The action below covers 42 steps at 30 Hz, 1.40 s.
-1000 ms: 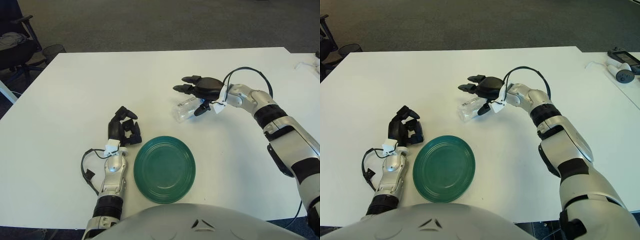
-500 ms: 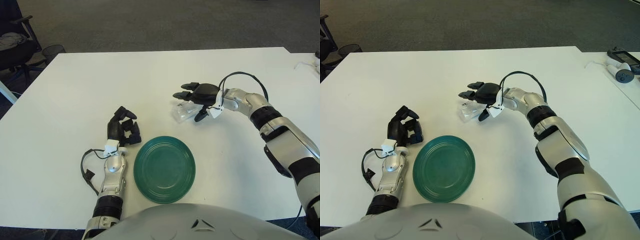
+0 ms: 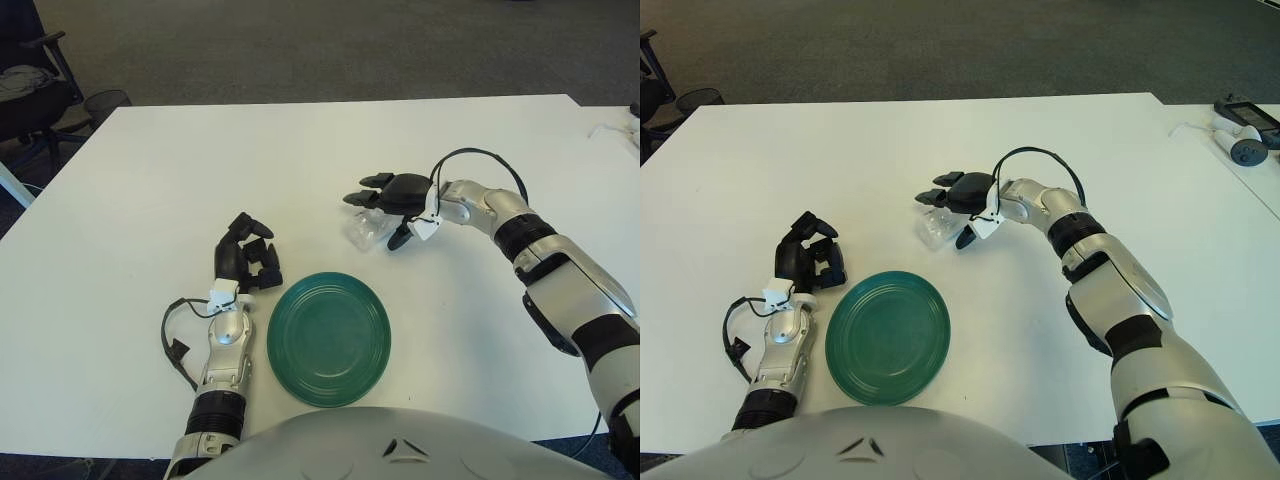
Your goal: Put the bottle into the plate.
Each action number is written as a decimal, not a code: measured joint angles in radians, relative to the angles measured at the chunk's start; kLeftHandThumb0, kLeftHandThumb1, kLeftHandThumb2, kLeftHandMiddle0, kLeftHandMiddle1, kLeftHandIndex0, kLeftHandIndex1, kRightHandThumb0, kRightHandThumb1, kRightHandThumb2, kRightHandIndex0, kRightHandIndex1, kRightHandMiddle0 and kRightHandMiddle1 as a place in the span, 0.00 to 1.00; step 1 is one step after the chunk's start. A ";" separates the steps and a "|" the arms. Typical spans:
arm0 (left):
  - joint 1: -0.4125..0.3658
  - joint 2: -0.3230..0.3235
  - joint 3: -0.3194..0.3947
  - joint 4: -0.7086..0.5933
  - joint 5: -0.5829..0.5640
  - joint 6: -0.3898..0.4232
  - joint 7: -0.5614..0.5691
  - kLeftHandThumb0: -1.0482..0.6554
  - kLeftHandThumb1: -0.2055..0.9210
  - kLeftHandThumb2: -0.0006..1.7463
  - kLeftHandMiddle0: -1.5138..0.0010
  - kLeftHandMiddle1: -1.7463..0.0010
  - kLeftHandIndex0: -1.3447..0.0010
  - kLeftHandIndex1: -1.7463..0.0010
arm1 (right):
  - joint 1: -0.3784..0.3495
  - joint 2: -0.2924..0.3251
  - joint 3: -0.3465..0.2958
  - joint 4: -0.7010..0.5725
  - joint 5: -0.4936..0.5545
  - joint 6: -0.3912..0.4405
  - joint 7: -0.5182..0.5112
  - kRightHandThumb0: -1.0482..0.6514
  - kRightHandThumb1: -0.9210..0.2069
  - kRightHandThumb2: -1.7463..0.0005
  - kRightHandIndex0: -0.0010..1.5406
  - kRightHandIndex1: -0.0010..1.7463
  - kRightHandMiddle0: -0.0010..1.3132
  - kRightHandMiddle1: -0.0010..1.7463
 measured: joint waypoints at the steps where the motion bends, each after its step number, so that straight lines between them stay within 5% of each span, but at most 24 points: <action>1: 0.000 0.000 0.000 0.000 0.000 0.000 0.001 0.28 0.26 0.92 0.12 0.00 0.40 0.00 | 0.001 0.000 0.003 -0.002 0.000 0.001 0.005 0.00 0.00 0.77 0.00 0.00 0.02 0.03; 20: -0.008 0.000 0.001 0.016 0.000 0.002 0.013 0.26 0.21 0.95 0.11 0.00 0.37 0.00 | -0.001 0.070 0.124 0.032 -0.080 0.112 -0.151 0.03 0.00 0.79 0.03 0.01 0.00 0.10; 26: -0.008 0.000 0.001 0.016 0.000 0.003 0.015 0.26 0.22 0.95 0.11 0.00 0.37 0.00 | -0.007 0.075 0.138 0.034 -0.080 0.128 -0.151 0.06 0.00 0.80 0.08 0.04 0.00 0.23; 27: -0.008 0.000 0.001 0.016 0.000 0.003 0.016 0.26 0.22 0.95 0.11 0.00 0.37 0.00 | -0.008 0.075 0.139 0.034 -0.080 0.131 -0.150 0.11 0.06 0.79 0.08 0.27 0.00 0.46; 30: -0.008 0.000 0.001 0.016 0.000 0.005 0.018 0.26 0.22 0.95 0.11 0.00 0.37 0.00 | -0.008 0.077 0.142 0.033 -0.079 0.143 -0.151 0.21 0.28 0.62 0.08 0.72 0.00 0.79; 32: -0.008 0.000 0.001 0.016 0.001 0.004 0.020 0.26 0.22 0.95 0.11 0.00 0.37 0.00 | -0.003 0.082 0.142 0.033 -0.077 0.155 -0.155 0.28 0.38 0.53 0.13 0.86 0.02 0.89; 33: -0.008 0.000 0.001 0.016 0.001 0.003 0.021 0.26 0.22 0.95 0.10 0.00 0.37 0.00 | 0.002 0.085 0.141 0.033 -0.076 0.163 -0.160 0.40 0.38 0.47 0.21 0.88 0.09 0.93; 36: -0.008 0.000 0.001 0.016 0.001 0.000 0.022 0.27 0.22 0.94 0.10 0.00 0.38 0.00 | 0.015 0.094 0.138 0.033 -0.069 0.180 -0.183 0.54 0.43 0.36 0.32 0.95 0.18 0.98; 42: -0.008 0.000 -0.001 0.015 0.001 0.000 0.022 0.28 0.25 0.92 0.11 0.00 0.40 0.00 | 0.076 0.088 0.125 0.013 -0.056 0.181 -0.331 0.61 0.58 0.22 0.43 0.99 0.33 0.95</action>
